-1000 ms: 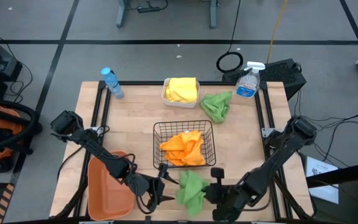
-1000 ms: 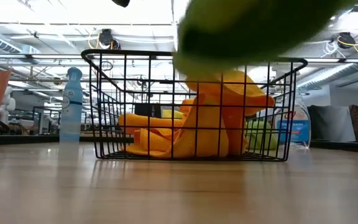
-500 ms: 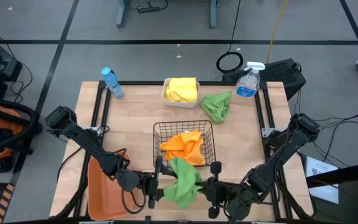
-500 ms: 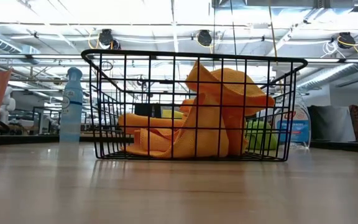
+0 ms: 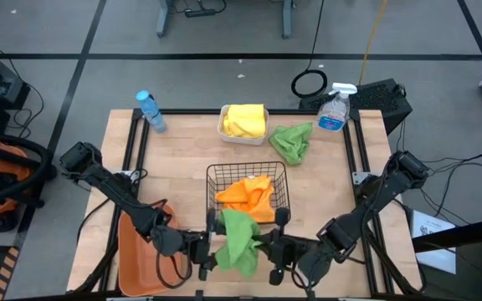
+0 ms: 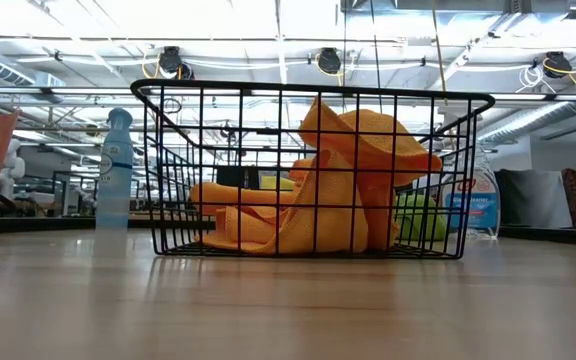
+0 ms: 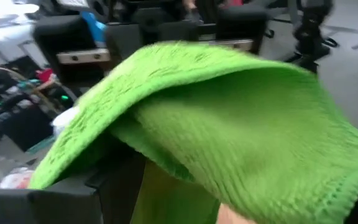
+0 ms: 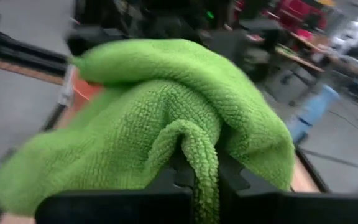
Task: Sort microfiber towel by color & place in baskets
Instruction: Put the bottom green microfiber cloth into the orange bin
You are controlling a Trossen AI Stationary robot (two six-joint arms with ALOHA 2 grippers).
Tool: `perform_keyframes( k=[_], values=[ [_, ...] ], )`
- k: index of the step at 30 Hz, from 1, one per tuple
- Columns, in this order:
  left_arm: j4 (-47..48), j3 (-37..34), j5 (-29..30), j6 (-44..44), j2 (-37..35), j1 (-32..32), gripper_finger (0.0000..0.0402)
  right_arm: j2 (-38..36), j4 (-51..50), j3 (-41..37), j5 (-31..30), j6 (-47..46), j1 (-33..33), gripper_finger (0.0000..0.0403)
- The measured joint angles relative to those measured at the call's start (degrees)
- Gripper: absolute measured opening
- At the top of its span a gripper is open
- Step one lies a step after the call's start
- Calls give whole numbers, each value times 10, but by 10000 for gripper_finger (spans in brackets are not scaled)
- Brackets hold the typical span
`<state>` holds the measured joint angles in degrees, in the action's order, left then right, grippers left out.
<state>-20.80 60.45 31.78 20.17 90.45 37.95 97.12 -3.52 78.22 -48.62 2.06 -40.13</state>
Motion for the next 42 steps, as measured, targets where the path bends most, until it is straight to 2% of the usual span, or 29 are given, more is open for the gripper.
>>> perform_keyframes(
  k=[4, 7, 11, 18, 21, 23, 30, 36, 42],
  values=[
    [-27, 0, 28, 26, 0, -2, 286, 0, 39, 0, 75, 21, 18, 6],
    [-51, -1, 26, 43, 0, -3, 286, 0, 39, 0, 95, 13, 27, 6],
    [-76, -1, -9, 57, 0, -4, 286, 5, 38, 1, 102, 8, 32, 6],
    [-60, -1, -82, 58, 4, -20, 275, 9, 44, 0, 120, 13, 36, 6],
    [-63, -1, -96, 62, 7, -25, 240, 9, 45, 0, 138, 14, 38, 6],
    [-64, -1, -97, 63, 7, -30, 203, 9, 45, 0, 137, 12, 39, 9],
    [-63, -1, -95, 90, 5, -28, 30, 9, 39, 0, 133, -13, 39, 51],
    [-62, -1, -79, 91, 3, -12, 34, 9, 28, 0, 128, -23, 31, 96],
    [-33, -1, -9, 76, 2, 5, 30, 9, 1, 0, 121, -26, 23, 125]
  ],
)
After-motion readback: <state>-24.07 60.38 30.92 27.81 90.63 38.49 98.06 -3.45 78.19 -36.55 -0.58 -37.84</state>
